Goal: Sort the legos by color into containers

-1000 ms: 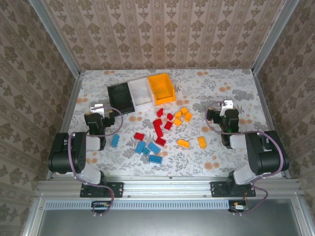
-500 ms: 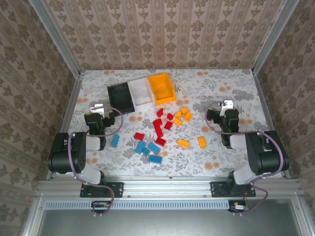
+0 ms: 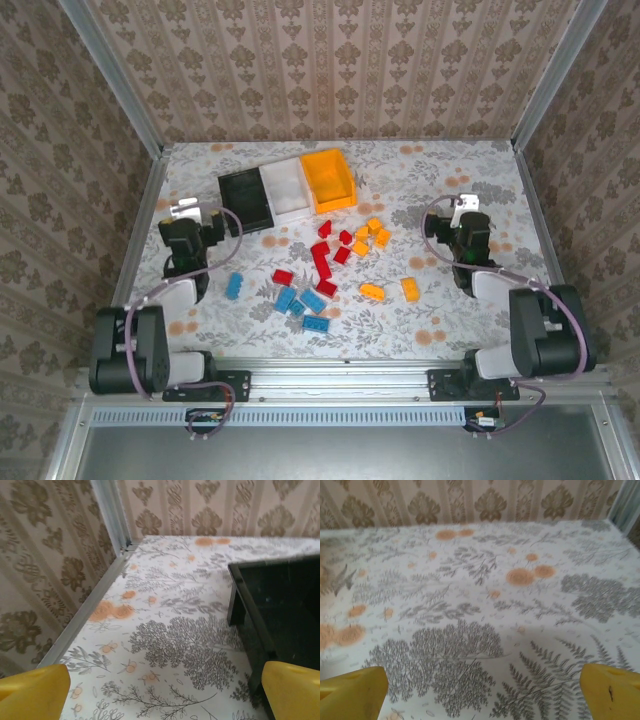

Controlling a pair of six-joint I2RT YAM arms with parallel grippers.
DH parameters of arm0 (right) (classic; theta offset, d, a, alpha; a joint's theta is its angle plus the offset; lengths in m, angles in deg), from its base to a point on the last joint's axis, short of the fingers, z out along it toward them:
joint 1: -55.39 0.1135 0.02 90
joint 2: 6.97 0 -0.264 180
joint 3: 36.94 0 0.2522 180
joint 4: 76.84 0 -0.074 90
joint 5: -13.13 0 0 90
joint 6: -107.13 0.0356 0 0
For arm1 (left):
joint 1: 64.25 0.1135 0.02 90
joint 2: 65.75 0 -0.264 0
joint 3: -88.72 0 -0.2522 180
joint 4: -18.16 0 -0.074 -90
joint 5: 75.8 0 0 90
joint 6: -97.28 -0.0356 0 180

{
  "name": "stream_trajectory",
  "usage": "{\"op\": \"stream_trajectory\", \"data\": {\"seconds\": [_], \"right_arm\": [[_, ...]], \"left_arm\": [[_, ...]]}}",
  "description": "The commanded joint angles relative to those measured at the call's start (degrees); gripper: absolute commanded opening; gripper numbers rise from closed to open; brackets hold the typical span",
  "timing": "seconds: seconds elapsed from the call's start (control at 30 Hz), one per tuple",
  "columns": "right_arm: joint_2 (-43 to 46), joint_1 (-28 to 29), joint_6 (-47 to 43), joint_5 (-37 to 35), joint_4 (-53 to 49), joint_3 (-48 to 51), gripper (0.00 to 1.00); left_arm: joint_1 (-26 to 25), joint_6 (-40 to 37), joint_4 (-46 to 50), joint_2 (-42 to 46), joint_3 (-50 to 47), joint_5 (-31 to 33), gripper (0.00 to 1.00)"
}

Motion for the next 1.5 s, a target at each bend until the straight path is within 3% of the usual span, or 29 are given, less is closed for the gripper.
{"op": "stream_trajectory", "data": {"seconds": [0.0, 0.07, 0.2, 0.43, 0.57, 0.67, 0.77, 0.93, 1.3, 1.47], "right_arm": [[5.42, -0.15, 6.26, -3.23, -12.97, -5.09, 1.00], [6.95, -0.33, 11.42, -3.14, -21.80, -9.56, 1.00], [8.22, -0.36, 15.28, 4.29, -34.55, -16.80, 1.00], [7.58, 2.55, 21.35, 17.55, -53.03, -23.49, 1.00], [2.90, 10.23, 19.52, 13.06, -68.95, -28.42, 1.00], [0.15, 14.82, 19.57, 10.23, -74.98, -28.31, 0.99], [-0.61, 18.12, 21.08, 8.02, -76.02, -25.36, 0.95], [-3.77, 20.70, 22.41, 6.36, -76.30, -22.49, 0.86], [-10.07, 21.12, 22.18, 6.17, -73.64, -21.00, 0.67], [-12.15, 21.12, 22.05, 6.16, -73.05, -20.96, 0.64]], "left_arm": [[-0.42, 8.19, 14.81, 5.86, 5.07, 3.99, 1.00], [-0.42, 12.84, 21.62, 8.53, 7.85, 3.62, 1.00], [-0.68, 19.42, 35.64, 12.44, 13.95, -1.61, 1.00], [-3.49, 20.14, 52.46, 16.26, 20.59, -12.24, 1.00], [-7.42, 20.55, 56.55, 17.93, 20.19, -18.58, 1.00], [-11.51, 20.59, 60.02, 17.67, 20.19, -20.72, 1.00], [-14.74, 20.69, 63.17, 17.16, 20.28, -21.19, 1.00], [-15.38, 22.06, 63.91, 17.87, 18.76, -24.08, 1.00], [-15.23, 22.87, 63.78, 19.48, 17.50, -24.74, 1.00], [-15.21, 23.18, 63.47, 19.53, 16.74, -24.89, 1.00]]}}
